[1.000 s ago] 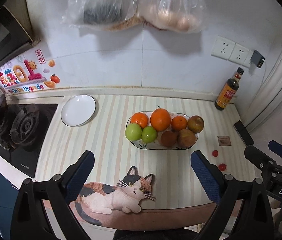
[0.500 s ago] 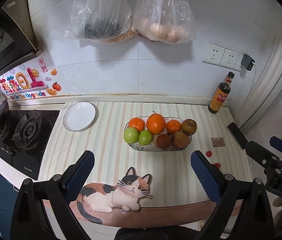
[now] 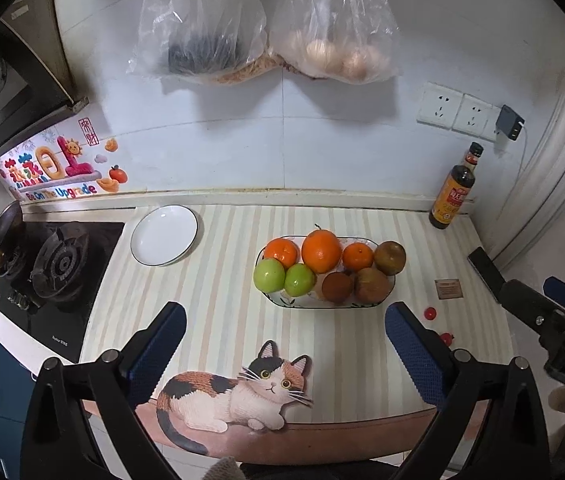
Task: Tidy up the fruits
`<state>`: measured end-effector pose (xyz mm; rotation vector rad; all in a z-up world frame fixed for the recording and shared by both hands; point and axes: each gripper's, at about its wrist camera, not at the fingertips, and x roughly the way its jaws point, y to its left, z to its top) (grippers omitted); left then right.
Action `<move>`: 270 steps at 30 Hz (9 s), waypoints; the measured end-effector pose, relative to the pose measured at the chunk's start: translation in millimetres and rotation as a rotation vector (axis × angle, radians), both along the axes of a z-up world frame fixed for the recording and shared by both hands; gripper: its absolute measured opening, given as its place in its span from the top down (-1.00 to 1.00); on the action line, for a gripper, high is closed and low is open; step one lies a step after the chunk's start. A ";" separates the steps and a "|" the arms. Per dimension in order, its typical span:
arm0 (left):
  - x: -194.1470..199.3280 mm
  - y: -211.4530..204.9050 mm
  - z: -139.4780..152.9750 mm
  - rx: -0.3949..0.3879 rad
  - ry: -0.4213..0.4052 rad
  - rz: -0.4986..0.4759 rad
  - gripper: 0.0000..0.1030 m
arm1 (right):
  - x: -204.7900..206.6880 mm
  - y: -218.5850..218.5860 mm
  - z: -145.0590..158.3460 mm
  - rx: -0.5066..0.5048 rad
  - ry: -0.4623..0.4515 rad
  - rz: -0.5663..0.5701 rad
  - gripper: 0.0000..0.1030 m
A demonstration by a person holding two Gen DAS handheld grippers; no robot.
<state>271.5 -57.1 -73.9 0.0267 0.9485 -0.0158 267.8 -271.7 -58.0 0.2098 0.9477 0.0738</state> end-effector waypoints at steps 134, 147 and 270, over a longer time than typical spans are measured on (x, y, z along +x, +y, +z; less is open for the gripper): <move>162.1 48.2 -202.1 -0.173 0.486 0.067 -0.86 | 131.2 61.1 -247.3 0.158 0.288 0.068 -0.87; 108.3 39.8 -164.2 0.024 0.315 0.111 -0.88 | 114.6 34.2 -185.2 -0.088 0.208 0.059 -0.91; -65.8 18.3 -3.0 0.063 0.005 0.097 -0.99 | -66.3 19.2 -9.3 -0.118 0.016 0.034 -0.94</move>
